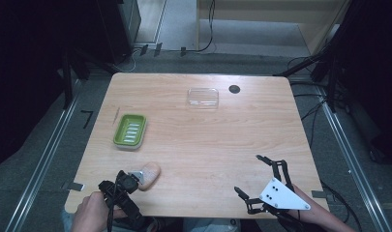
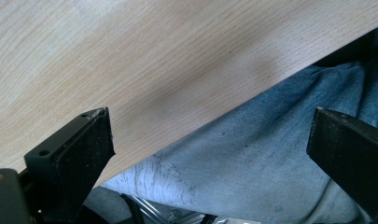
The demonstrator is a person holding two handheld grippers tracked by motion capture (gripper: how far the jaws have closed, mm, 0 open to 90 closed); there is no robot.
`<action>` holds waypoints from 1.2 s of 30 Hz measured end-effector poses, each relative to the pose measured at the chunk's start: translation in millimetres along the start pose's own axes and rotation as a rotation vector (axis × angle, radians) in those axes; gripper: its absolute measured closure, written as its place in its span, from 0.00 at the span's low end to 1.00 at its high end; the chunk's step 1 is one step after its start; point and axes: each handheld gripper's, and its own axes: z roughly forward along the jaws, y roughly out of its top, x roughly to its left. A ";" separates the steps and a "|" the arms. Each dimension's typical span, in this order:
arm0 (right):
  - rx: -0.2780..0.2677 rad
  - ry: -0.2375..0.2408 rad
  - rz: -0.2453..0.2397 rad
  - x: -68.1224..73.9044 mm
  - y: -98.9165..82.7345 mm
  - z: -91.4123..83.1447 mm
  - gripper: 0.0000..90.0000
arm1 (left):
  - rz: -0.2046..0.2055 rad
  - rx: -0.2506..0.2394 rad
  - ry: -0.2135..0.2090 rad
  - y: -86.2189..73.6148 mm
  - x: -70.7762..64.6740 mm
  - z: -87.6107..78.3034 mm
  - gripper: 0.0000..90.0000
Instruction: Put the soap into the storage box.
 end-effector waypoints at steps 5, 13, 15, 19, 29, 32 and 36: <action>0.005 0.001 -0.001 0.5 0.3 0.5 0.00 | 0.010 -0.006 -0.004 4.0 -0.2 -6.1 0.01; 0.006 0.002 -0.001 0.2 0.2 0.4 0.00 | 0.034 -0.027 -0.011 15.7 -2.7 -13.7 0.01; 0.007 0.002 0.002 0.0 0.1 0.5 0.00 | 0.040 -0.034 -0.017 21.7 -1.7 -15.2 0.01; 0.004 0.002 0.000 -0.4 0.0 0.4 0.00 | 0.047 -0.039 -0.028 29.9 -0.6 -15.2 0.01; 0.004 0.001 0.001 -0.2 0.1 0.4 0.00 | 0.066 -0.047 -0.035 53.1 0.8 -20.0 0.00; 0.003 0.000 0.002 -0.5 -0.1 0.2 0.00 | 0.070 -0.046 -0.038 59.3 1.5 -19.2 0.00; 0.000 -0.001 0.001 -0.8 -0.2 0.2 0.00 | 0.075 -0.041 -0.041 66.7 2.6 -17.5 0.00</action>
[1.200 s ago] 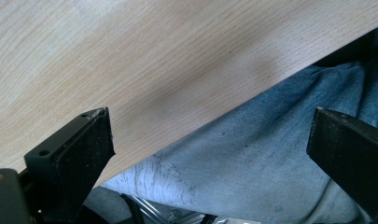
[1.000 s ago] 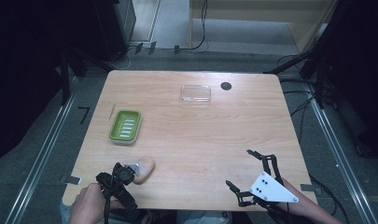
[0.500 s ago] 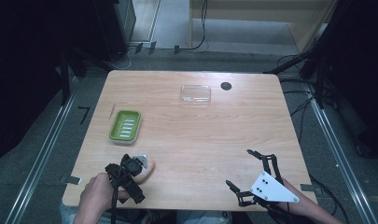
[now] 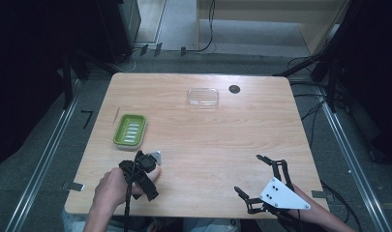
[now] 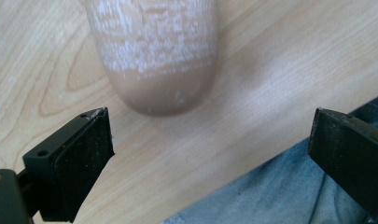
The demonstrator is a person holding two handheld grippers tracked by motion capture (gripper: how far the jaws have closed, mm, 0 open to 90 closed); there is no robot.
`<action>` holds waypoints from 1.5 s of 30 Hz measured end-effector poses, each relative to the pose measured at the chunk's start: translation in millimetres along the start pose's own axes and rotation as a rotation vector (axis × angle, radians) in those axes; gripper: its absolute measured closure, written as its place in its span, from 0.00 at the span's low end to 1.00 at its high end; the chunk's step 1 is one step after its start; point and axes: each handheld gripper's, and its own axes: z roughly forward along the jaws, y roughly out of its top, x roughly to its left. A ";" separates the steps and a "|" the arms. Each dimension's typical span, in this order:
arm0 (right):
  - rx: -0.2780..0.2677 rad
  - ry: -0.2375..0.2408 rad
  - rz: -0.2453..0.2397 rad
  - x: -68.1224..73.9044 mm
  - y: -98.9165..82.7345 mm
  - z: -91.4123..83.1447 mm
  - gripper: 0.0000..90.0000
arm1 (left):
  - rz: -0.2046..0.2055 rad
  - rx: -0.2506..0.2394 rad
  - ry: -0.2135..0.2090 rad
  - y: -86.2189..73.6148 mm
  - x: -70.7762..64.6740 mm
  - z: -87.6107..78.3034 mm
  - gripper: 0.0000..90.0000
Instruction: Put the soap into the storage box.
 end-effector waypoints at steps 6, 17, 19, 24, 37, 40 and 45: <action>0.000 0.001 0.002 0.0 -0.1 -0.1 0.00 | 0.002 0.006 -0.009 9.6 2.2 2.6 0.00; -0.001 0.001 0.003 0.1 -0.1 0.1 0.00 | -0.003 -0.001 -0.015 17.3 8.1 6.6 0.00; -0.002 0.000 0.003 0.2 -0.1 0.2 0.00 | -0.014 0.002 -0.008 21.0 9.2 8.0 0.00; -0.002 0.001 0.004 0.1 -0.1 0.2 0.00 | -0.022 -0.010 -0.003 27.1 11.2 9.2 0.04; -0.005 0.002 0.004 -0.2 -0.1 0.1 0.00 | -0.059 -0.025 0.017 31.9 15.8 16.3 0.19; -0.004 0.002 0.004 0.1 -0.1 0.2 0.00 | -0.066 -0.025 0.022 32.9 16.6 17.7 0.22; -0.002 0.003 0.005 -0.2 0.0 0.3 0.00 | -0.080 -0.028 0.030 33.0 17.5 20.0 0.28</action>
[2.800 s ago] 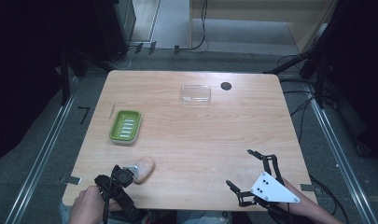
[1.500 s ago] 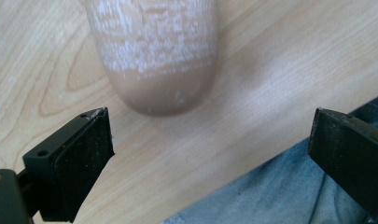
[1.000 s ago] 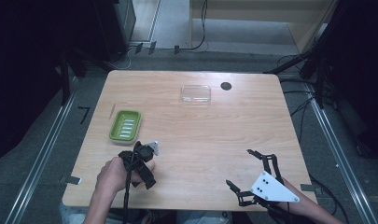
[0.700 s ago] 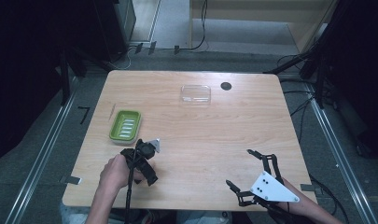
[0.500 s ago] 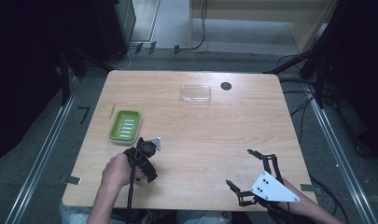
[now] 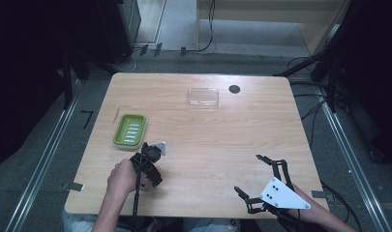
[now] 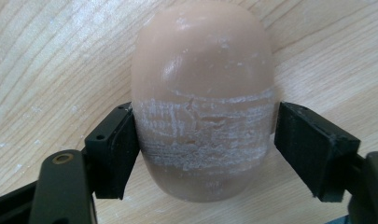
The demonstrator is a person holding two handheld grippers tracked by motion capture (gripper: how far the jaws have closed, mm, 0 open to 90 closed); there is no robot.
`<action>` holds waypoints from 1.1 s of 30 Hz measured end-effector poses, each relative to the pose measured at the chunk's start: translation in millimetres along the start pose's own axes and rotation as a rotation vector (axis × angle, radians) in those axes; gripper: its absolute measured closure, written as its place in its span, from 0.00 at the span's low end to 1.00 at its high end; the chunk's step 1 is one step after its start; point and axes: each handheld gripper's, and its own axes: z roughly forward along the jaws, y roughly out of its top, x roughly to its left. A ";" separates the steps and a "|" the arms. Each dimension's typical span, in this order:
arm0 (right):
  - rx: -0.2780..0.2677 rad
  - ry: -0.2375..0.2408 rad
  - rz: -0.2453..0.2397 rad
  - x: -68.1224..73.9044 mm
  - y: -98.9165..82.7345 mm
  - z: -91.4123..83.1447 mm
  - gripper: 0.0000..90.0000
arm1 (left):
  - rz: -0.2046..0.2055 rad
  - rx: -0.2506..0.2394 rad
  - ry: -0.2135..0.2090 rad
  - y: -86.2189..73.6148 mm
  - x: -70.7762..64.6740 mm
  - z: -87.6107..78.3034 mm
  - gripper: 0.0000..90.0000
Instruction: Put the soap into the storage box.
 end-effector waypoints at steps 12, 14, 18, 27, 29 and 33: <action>-0.001 0.000 0.000 0.1 0.1 0.0 0.00 | -0.016 -0.005 -0.014 -2.2 3.9 1.0 0.36; 0.000 0.000 0.000 0.1 0.1 0.0 0.00 | -0.014 -0.008 -0.013 -2.4 4.1 1.1 0.36; -0.003 -0.001 0.000 0.1 0.0 -0.1 0.00 | -0.014 -0.011 -0.013 -2.9 3.9 1.0 0.37; -0.004 -0.002 0.000 0.1 -0.1 0.0 0.00 | 0.000 -0.010 -0.009 -2.7 3.3 0.6 0.37; -0.003 -0.002 -0.001 0.0 -0.1 -0.1 0.00 | 0.002 -0.010 -0.008 -2.6 2.6 0.9 0.37; -0.002 -0.002 0.001 0.1 0.0 0.0 0.00 | 0.019 -0.006 -0.014 -1.7 0.1 0.1 0.37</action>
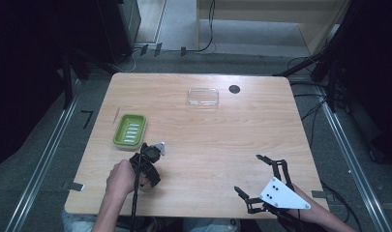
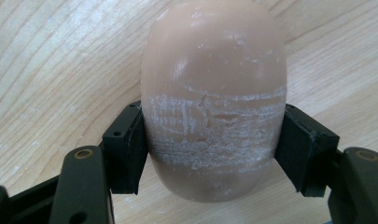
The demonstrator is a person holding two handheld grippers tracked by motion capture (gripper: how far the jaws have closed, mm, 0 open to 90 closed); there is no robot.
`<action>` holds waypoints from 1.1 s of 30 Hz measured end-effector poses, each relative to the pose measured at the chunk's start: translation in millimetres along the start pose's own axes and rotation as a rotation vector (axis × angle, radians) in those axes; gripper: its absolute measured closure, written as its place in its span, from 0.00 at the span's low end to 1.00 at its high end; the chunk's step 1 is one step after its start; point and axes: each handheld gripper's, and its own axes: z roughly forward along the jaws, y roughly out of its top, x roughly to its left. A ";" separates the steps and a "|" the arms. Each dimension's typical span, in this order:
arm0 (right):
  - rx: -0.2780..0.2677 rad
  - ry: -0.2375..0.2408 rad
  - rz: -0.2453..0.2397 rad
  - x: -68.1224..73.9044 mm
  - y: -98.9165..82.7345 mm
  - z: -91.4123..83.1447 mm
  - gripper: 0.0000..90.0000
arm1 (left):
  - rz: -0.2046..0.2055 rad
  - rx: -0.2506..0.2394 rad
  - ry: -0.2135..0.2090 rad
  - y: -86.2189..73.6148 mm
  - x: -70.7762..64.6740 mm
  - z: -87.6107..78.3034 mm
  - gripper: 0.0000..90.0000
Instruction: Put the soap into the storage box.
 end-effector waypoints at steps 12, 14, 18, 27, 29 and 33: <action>0.000 -0.002 -0.002 0.4 0.2 0.2 0.00 | 0.016 0.003 0.002 -2.7 -1.0 -5.3 0.37; 0.000 0.000 -0.003 0.4 0.2 0.1 0.00 | 0.016 0.006 0.000 -2.9 -1.0 -6.0 0.37; 0.000 -0.002 -0.001 0.4 0.1 0.2 0.00 | 0.032 0.011 -0.008 -4.9 -1.1 -8.1 0.37; 0.004 0.002 -0.003 0.3 0.3 0.4 0.00 | 0.027 0.010 0.003 -7.6 1.1 -11.0 0.37; 0.004 0.002 -0.003 0.3 0.3 0.5 0.00 | 0.032 0.015 0.004 -7.8 1.7 -11.8 0.37; 0.003 0.002 -0.003 0.3 0.3 0.5 0.00 | 0.029 0.027 0.003 -7.9 3.5 -13.0 0.37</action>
